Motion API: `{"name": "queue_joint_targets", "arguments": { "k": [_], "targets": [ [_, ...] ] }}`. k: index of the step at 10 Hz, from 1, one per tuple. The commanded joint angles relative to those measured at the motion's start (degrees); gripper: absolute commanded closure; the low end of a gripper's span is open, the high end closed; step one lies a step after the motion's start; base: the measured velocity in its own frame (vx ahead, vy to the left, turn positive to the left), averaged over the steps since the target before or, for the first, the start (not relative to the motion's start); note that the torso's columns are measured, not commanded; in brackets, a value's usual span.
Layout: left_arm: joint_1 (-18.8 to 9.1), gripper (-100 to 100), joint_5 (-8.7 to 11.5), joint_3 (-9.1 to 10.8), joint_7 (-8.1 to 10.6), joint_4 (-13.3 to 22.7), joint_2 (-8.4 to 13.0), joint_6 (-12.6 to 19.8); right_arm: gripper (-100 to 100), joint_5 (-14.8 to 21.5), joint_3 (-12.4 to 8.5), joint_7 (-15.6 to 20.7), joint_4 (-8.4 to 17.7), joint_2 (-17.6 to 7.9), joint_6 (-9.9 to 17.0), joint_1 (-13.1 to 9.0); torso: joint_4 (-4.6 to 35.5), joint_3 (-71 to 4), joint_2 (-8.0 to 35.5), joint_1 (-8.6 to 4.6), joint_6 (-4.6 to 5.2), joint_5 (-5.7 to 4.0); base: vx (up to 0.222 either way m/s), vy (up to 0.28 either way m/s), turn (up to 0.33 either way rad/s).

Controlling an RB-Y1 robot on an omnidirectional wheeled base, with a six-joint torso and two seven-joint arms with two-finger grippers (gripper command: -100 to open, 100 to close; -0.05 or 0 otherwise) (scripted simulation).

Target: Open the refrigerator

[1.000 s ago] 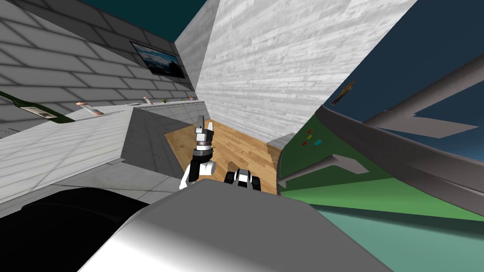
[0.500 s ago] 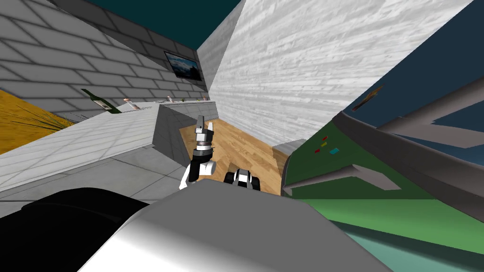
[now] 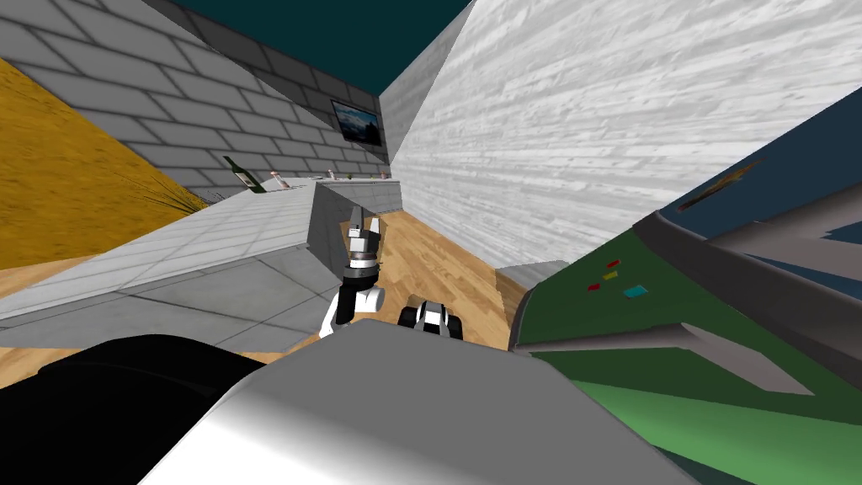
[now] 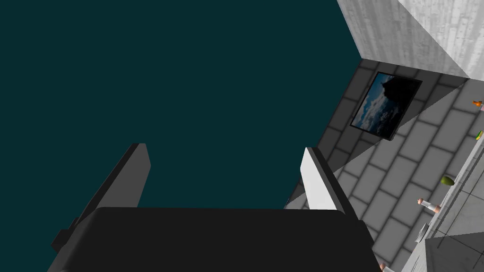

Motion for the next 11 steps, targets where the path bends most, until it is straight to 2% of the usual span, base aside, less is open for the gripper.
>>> {"name": "queue_joint_targets", "arguments": {
  "k": [1, 3, 4, 5, 6, 8, 10, 11],
  "targets": [
    [0.0, 0, 0.0, 0.0, 0.0, 0.0, 0.0, 0.0, 100, -1.4, -0.4, -0.7, 0.8, -0.2, 4.2, 1.5, 0.0, 0.0, 0.0, 0.02, -0.02, 0.08, -0.007, 0.048, 0.313],
    [0.0, 0, 0.0, 0.0, 0.0, 0.0, 0.0, 0.0, 100, -1.4, -0.4, -0.7, 0.8, -0.2, 7.1, 1.5, 0.0, -0.1, -0.1, -0.61, -0.1, -0.12, 0.003, 0.02, 0.192],
    [0.0, 0, 0.0, 0.01, 0.0, 0.0, 0.0, 0.0, 100, -1.4, -0.4, -0.7, 0.8, -0.2, 7.6, 1.5, 0.0, -0.2, -0.1, -0.74, 0.05, -0.07, -0.002, 0.016, -0.013],
    [0.0, 0, 0.0, 0.01, 0.0, 0.0, 0.0, 0.0, 100, -4.3, 0.4, -1.8, 0.5, -0.1, 9.4, 4.9, 0.0, -0.1, 0.0, -0.8, 0.01, -0.08, -0.017, 0.068, 0.316],
    [0.0, 0, 0.0, 0.0, 0.0, 0.0, 0.0, 0.0, 100, -4.3, 0.4, -1.8, 0.5, -0.1, 11.1, 4.9, 0.0, -0.1, -0.1, -0.91, -0.15, -0.34, -0.013, 0.074, 0.322],
    [0.0, 0, 0.0, 0.01, 0.0, 0.0, 0.0, 0.0, 100, -4.3, 0.4, -1.8, 0.5, -0.1, 12.8, 4.9, 0.0, 0.0, 0.1, -0.93, -0.04, -0.24, 0.001, 0.02, 0.276],
    [0.0, 0, 0.0, 0.01, 0.0, 0.0, 0.0, 0.0, 100, -4.3, 0.4, -1.8, 0.5, -0.1, 15.2, 4.9, 0.1, 0.1, 0.2, -1.65, 0.17, -0.43, 0.001, 0.013, 0.066],
    [0.0, 0, 0.0, 0.02, 0.0, 0.0, 0.0, 0.0, 100, -4.3, 0.4, -1.8, 0.5, -0.1, 15.4, 4.9, 0.2, 0.1, 0.3, -1.59, 0.25, -0.32, -0.005, 0.01, -0.031]
  ]
}}
